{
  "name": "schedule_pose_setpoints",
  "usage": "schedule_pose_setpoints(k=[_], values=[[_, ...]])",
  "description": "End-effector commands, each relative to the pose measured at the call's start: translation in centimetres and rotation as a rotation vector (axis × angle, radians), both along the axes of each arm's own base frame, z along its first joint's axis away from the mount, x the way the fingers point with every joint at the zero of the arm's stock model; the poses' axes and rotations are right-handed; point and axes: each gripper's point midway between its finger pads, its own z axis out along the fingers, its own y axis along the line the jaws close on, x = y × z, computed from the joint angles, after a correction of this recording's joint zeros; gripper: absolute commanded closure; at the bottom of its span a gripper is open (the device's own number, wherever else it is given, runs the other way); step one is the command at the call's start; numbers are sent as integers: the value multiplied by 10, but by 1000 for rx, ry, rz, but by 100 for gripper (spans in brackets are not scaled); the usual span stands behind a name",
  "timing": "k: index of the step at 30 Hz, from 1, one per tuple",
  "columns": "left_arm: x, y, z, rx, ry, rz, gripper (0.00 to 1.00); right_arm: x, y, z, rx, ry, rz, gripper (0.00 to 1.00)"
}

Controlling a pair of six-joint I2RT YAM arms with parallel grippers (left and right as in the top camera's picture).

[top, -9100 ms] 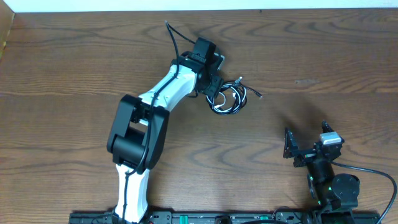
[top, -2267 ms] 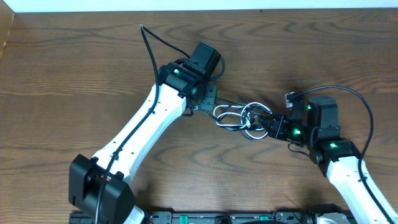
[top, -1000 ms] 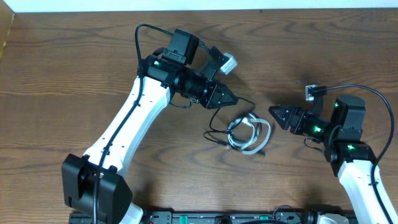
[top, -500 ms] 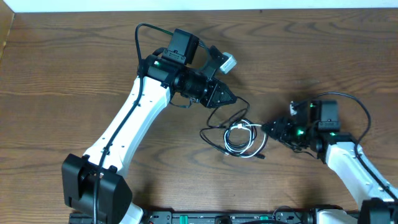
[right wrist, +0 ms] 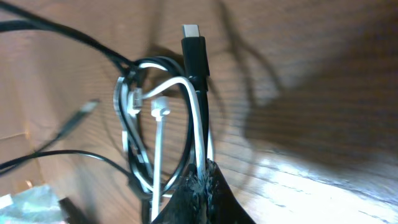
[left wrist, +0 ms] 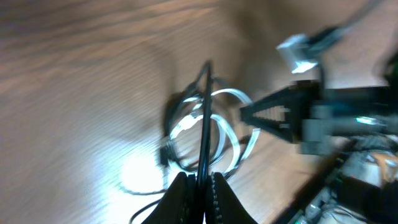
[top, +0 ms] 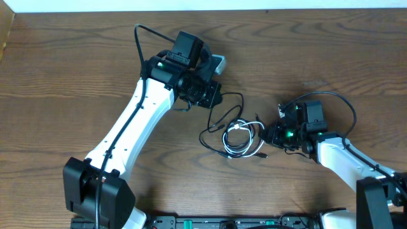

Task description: Untangle cables

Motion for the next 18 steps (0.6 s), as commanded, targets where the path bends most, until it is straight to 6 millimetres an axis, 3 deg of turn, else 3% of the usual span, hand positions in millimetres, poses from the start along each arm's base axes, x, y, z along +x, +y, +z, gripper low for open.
schedule_pose_setpoints(k=[1,5,9,11,16,18], values=[[13,33,-15,188,-17,152,90,10,6,35,80,-96,26,99],[18,56,-20,306,-41,224,90,20,0,85,148,-239,19,99],[32,105,-22,524,-100,439,90,21,-28,125,152,-340,-64,99],[36,126,-19,602,-127,528,90,18,-52,134,113,-353,-155,99],[43,155,-18,634,-120,620,90,0,-119,137,-64,-344,-425,99],[44,164,-18,636,-111,646,90,-6,-130,138,-99,-348,-464,99]])
